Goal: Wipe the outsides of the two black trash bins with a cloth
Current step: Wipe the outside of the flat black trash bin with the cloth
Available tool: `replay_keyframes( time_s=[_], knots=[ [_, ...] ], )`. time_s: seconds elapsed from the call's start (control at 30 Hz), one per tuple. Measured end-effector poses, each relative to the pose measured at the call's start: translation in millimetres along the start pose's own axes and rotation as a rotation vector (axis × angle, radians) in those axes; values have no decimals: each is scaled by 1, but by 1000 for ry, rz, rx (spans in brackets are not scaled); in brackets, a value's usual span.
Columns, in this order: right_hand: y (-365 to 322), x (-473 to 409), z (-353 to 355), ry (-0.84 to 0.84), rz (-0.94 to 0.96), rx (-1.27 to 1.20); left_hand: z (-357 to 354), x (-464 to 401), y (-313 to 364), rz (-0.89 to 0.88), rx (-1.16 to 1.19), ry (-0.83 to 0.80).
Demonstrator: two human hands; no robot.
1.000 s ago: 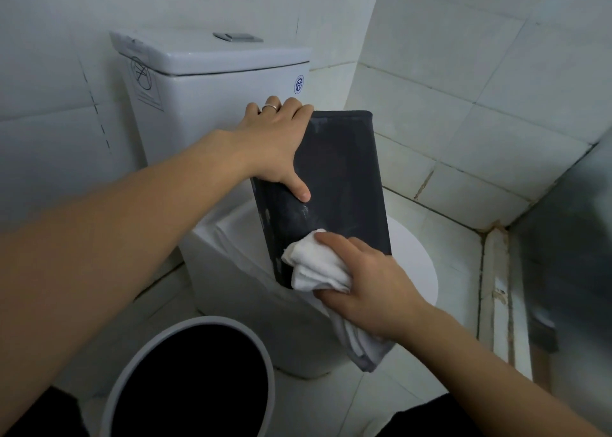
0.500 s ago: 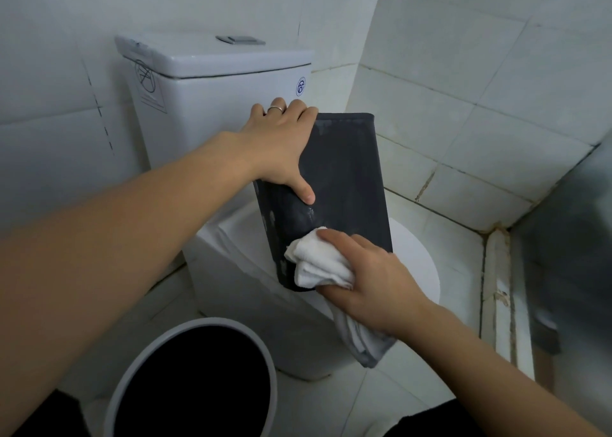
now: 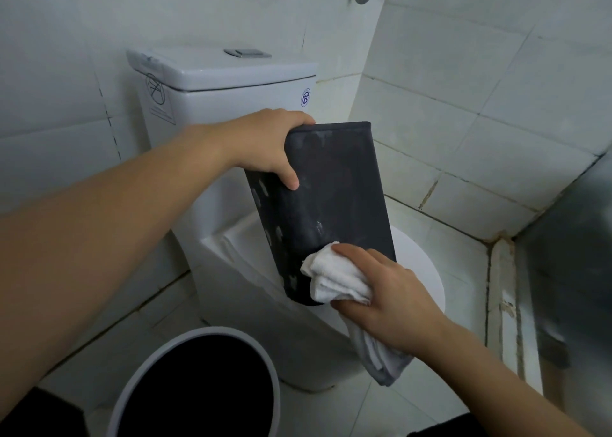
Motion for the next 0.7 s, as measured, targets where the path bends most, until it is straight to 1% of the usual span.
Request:
replay_keyframes(
  time_s=[0.17, 0.23, 0.47, 0.6, 0.7],
  knots=[
    [-19, -37, 13, 59, 15, -44, -1, 0, 3, -50, -31, -8],
    [-21, -39, 11, 42, 22, -31, 0, 0, -1, -41, -30, -17],
    [-4, -3, -2, -78, 41, 12, -2, -1, -1, -41, -7, -19],
    [-16, -27, 6, -32, 51, -51, -3, -1, 6, -60, -17, -19],
    [-19, -46, 11, -4, 21, -105, -3, 0, 8, -68, -31, -28]
  ],
)
Point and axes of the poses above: each hand's wrist, its own x-axis away from the middle knuckle, its own z-axis out of the back of the hand, y = z × x, the point moved 10 cm from there along -x, towards the middle knuckle, and after that the axes turned 13 degrees about y, right-handed, at the moved point
